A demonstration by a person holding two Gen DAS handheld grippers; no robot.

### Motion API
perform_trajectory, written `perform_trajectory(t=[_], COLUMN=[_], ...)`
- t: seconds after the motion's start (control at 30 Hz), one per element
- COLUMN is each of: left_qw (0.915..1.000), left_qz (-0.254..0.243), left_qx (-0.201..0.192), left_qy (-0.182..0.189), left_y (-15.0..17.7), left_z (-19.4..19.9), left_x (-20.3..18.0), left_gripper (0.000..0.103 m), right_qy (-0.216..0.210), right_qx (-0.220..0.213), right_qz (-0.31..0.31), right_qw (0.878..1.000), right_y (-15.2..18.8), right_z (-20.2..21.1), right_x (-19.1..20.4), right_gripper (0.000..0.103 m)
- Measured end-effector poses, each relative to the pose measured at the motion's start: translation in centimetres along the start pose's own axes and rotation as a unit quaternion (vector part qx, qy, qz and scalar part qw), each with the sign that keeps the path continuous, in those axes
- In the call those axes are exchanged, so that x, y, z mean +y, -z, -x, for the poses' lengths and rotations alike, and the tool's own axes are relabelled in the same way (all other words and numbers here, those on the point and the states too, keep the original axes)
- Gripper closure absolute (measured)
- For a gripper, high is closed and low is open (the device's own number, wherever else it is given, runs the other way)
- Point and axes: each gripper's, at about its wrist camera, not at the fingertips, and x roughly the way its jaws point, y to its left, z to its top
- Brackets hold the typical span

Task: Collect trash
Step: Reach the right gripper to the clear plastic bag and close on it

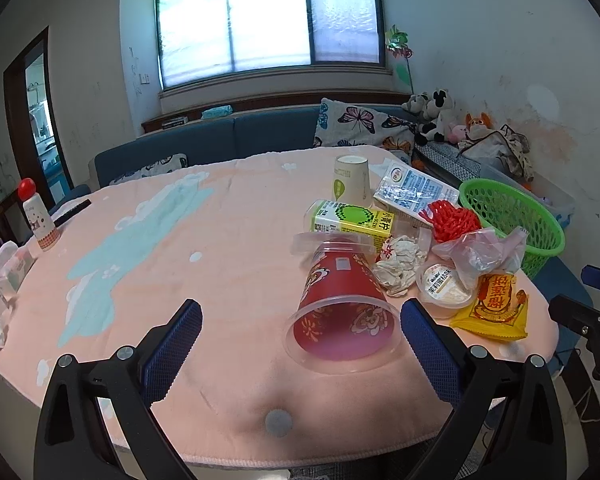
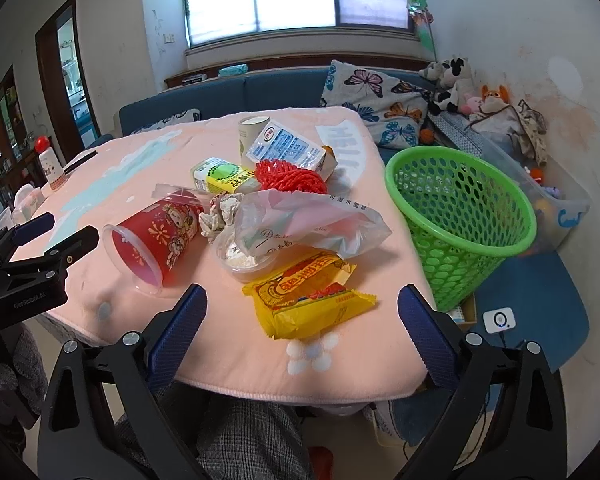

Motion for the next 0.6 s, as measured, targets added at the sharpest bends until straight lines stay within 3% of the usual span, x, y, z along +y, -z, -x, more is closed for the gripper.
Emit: perform_trajectory(t=[0.6], left_qw=[0.9999], left_qz=[0.006], left_qx=[0.012], left_qy=[0.001], left_y=[-0.9], left_z=[-1.9], left_x=[0.9], left_gripper=[0.007], right_qy=[-0.028], right_qx=[0.019], right_qz=[-0.004], right_qw=[0.999], right_y=[-3.0], right_z=[-4.1], right_x=[-1.1], right_gripper=[0.012])
